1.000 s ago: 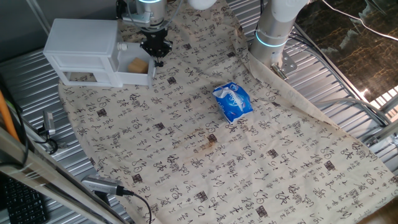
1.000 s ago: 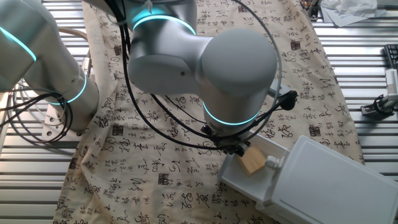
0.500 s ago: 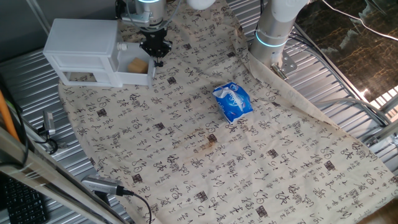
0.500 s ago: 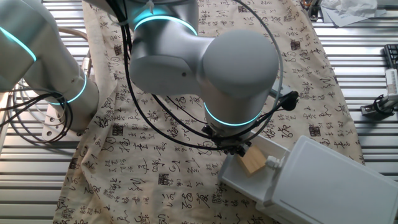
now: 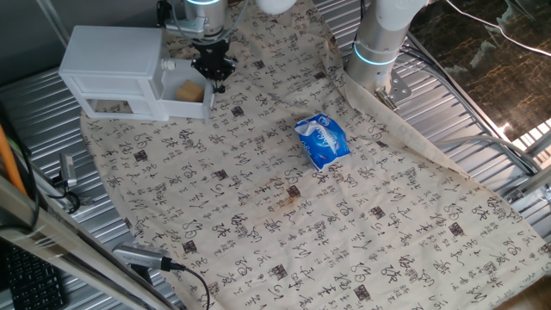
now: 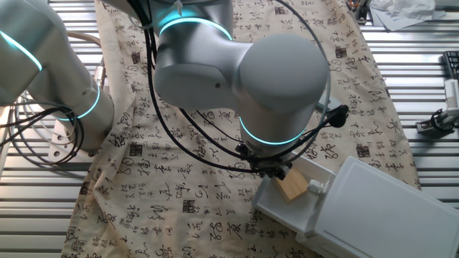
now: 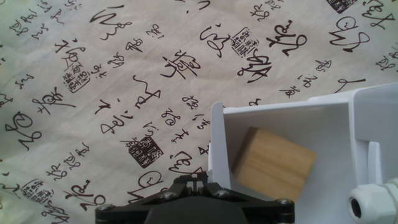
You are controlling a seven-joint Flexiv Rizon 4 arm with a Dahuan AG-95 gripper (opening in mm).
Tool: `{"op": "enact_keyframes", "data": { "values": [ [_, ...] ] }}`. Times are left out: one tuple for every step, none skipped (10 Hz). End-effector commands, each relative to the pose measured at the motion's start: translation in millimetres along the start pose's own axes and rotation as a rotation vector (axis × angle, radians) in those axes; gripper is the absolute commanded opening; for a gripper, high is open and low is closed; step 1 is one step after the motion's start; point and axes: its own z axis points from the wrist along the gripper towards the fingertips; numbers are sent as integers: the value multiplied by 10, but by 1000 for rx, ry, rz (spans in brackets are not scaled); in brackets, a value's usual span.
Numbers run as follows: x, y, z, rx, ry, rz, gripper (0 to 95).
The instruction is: Put things in the drawer
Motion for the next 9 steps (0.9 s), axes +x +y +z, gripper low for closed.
{"op": "enact_keyframes", "data": {
  "values": [
    [0,-8,174,4,2,-1,0],
    [0,-15,172,6,5,-4,0],
    [1,-16,171,7,6,-4,0],
    [5,-23,169,6,6,-7,0],
    [9,-31,166,6,7,-9,0],
    [12,-37,164,7,8,-12,0],
    [16,-45,161,8,11,-15,0],
    [28,-61,153,8,11,-19,0],
    [34,-77,143,8,11,-23,0]
  ]
}}
